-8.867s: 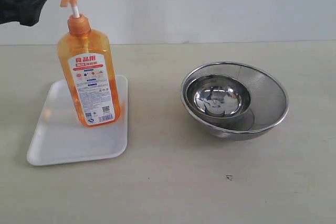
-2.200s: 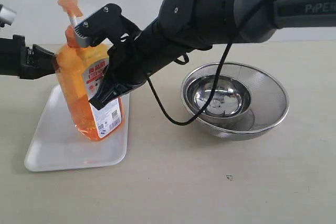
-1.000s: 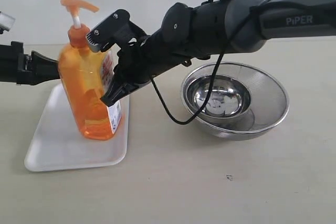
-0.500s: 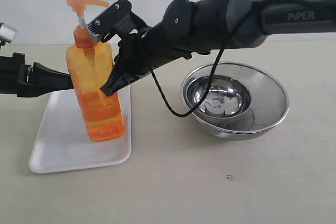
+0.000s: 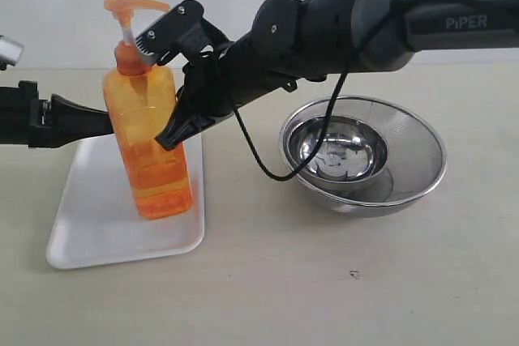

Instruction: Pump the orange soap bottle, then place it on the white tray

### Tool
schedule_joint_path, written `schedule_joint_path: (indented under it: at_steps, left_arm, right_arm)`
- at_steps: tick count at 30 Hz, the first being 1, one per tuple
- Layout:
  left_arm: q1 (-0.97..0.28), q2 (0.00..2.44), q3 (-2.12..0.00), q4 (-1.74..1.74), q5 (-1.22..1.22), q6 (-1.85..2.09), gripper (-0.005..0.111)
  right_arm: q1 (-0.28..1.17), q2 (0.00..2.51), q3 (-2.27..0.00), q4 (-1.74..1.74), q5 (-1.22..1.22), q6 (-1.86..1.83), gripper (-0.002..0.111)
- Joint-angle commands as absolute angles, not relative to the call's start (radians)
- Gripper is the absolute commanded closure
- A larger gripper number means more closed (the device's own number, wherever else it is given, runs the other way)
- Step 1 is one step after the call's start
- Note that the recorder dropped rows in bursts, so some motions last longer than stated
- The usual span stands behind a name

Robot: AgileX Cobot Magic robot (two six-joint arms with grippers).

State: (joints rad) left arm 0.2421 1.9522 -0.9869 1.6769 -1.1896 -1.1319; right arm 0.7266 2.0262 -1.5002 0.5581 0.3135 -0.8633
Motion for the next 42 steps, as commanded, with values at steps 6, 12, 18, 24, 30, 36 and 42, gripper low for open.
schedule_joint_path:
  at_steps: [6, 12, 18, 24, 30, 36, 42]
  left_arm:
    - [0.234, 1.951, -0.984, 1.613, -1.221, -1.124, 0.102]
    - [0.234, 1.951, -0.984, 1.613, -1.221, -1.124, 0.102]
    - [0.234, 1.951, -0.984, 1.615, -1.221, -1.124, 0.102]
    - [0.234, 1.951, -0.984, 1.633, -1.221, -1.124, 0.102]
    - [0.234, 1.951, -0.984, 1.648, -1.221, -1.126, 0.102]
    - [0.234, 1.951, -0.961, 1.656, -1.221, -1.132, 0.102]
    - [0.234, 1.951, -0.940, 1.656, -1.221, -1.126, 0.102]
  right_arm:
    - [0.738, 2.016, -1.509, 0.570, 0.398, -0.846, 0.109]
    - [0.738, 2.016, -1.509, 0.570, 0.391, -0.846, 0.109]
    - [0.733, 2.016, -1.509, 0.480, 0.386, -0.800, 0.109]
    - [0.670, 2.001, -1.509, 0.330, 0.392, -0.633, 0.109]
    - [0.648, 1.988, -1.509, 0.330, 0.401, -0.628, 0.109]
    - [0.650, 1.988, -1.509, 0.333, 0.396, -0.630, 0.109]
    - [0.650, 1.988, -1.509, 0.380, 0.385, -0.671, 0.109]
